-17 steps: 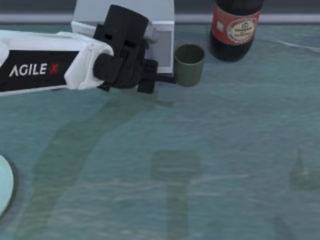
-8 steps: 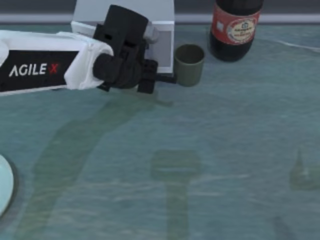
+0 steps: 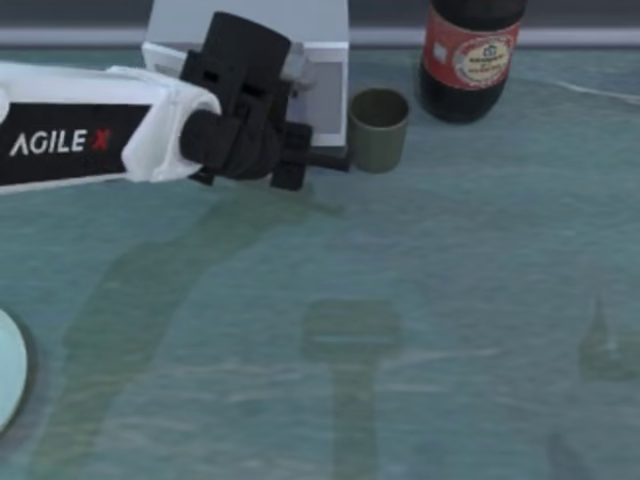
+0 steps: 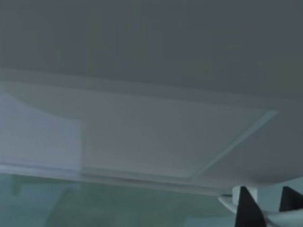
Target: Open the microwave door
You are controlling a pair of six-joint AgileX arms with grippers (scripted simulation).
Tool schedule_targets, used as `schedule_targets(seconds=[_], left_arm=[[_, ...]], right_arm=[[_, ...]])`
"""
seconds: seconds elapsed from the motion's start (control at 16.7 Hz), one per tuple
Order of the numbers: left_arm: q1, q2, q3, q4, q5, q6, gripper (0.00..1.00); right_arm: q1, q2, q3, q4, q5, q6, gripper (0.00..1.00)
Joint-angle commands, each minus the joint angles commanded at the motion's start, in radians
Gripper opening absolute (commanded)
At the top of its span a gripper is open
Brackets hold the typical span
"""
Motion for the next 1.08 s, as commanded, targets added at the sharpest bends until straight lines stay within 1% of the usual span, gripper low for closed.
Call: schedule_targets(seconds=[0.3, 1.08], left_arm=[[0.017, -0.023, -0.033, 0.015, 0.029, 0.042, 0.00], [0.017, -0.023, -0.033, 0.015, 0.029, 0.042, 0.00]], right_arm=[[0.000, 0.000, 0.000, 0.000, 0.000, 0.000, 1.00], [0.000, 0.000, 0.000, 0.000, 0.000, 0.000, 1.00]])
